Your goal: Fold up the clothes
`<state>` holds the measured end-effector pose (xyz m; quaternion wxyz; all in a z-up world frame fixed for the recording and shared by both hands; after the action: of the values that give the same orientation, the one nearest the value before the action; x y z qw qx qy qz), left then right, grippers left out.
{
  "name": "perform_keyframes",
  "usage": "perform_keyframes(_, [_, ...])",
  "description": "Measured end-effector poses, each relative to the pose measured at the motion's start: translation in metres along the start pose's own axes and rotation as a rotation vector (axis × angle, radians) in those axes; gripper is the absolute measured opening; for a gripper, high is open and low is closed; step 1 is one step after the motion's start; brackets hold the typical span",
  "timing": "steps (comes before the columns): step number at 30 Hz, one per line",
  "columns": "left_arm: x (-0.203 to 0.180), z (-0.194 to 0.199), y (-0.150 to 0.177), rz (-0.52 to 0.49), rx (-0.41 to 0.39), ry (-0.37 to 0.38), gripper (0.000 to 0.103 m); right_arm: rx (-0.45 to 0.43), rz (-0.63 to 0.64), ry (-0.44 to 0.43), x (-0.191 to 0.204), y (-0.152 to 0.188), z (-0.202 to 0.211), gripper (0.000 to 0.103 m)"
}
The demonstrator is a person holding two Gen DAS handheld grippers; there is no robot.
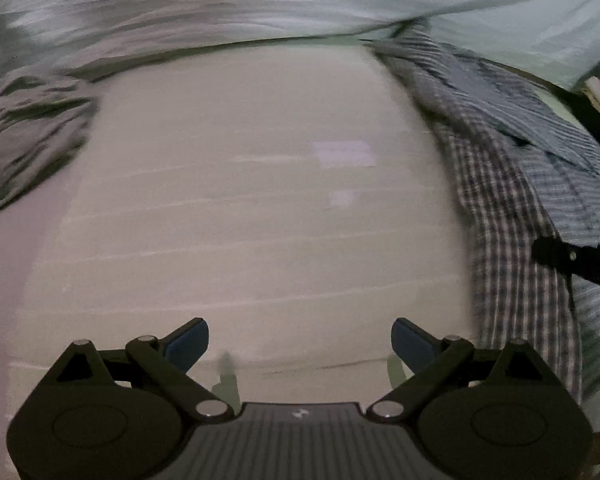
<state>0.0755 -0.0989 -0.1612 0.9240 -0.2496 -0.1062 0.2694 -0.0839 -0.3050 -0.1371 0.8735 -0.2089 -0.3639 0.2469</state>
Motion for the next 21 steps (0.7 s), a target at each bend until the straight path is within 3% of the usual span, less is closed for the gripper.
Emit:
perform_keyframes(5, [-0.070,-0.017,-0.021,-0.033,0.013,0.065,0.097,0.005,0.029,0.022,-0.041,-0.030,0.015,0.004])
perform_keyframes(9, [-0.119,-0.022,-0.026,-0.089,0.006,0.077,0.097,0.021,0.062,0.032,-0.070,-0.054,0.019,0.004])
perform_keyframes(17, [-0.158,-0.032,-0.025,-0.087,0.062,0.028,0.097,0.146,0.132,0.040,-0.102,-0.075,-0.013,0.006])
perform_keyframes(21, [-0.164,-0.042,-0.021,-0.063,0.112,-0.003,0.098,0.194,0.190,0.063,-0.106,-0.074,-0.024,0.015])
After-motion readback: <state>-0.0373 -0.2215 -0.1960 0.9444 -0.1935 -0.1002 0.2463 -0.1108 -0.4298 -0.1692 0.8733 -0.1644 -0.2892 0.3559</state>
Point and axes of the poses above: each gripper's, at about its wrist camera, not at the fingertips, and z roughly against the way its jaws point, x to its left, y to its underside, the point moved 3 cm from there along -z, roughly the way its jaws point, and after that the axes turned 13 degrees about -z, right-handed, at the moved point
